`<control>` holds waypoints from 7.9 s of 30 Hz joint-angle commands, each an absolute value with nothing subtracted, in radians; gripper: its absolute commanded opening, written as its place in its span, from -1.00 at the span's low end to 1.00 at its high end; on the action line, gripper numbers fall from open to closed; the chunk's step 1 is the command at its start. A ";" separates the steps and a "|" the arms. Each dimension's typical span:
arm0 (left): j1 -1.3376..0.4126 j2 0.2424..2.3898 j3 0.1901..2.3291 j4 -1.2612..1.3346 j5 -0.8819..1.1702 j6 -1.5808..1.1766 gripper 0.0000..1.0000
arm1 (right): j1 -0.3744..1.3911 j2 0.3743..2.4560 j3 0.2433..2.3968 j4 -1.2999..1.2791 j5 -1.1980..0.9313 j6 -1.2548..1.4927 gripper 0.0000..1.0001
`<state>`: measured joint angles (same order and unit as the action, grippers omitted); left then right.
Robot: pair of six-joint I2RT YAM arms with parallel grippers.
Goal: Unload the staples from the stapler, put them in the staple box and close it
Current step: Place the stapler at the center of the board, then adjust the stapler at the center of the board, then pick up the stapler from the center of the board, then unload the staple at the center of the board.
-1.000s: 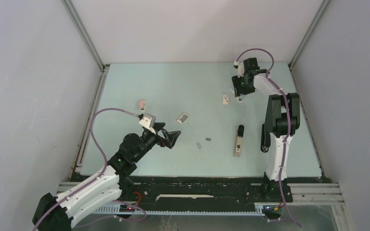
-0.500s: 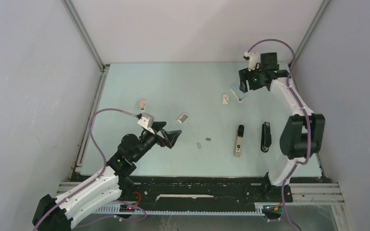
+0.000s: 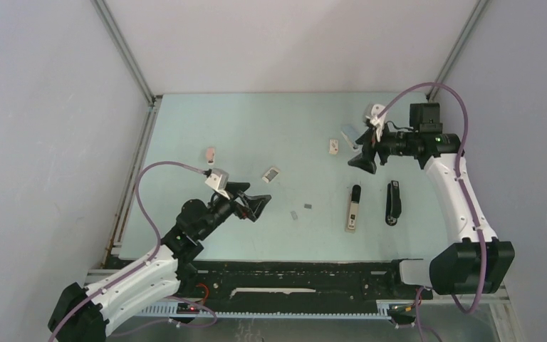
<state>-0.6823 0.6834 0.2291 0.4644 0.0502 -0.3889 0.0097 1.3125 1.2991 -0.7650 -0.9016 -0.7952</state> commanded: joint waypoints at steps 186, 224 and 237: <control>-0.665 1.088 0.188 0.934 0.232 -0.624 1.00 | 0.250 1.638 1.083 -0.733 -0.421 -0.728 0.35; -0.717 1.543 0.352 1.407 0.330 -0.931 1.00 | 0.125 1.498 1.248 -0.793 -1.109 -0.391 -1.00; -0.719 1.615 0.499 1.464 0.333 -1.001 1.00 | 0.199 1.543 1.271 -0.536 -1.391 -0.022 -1.00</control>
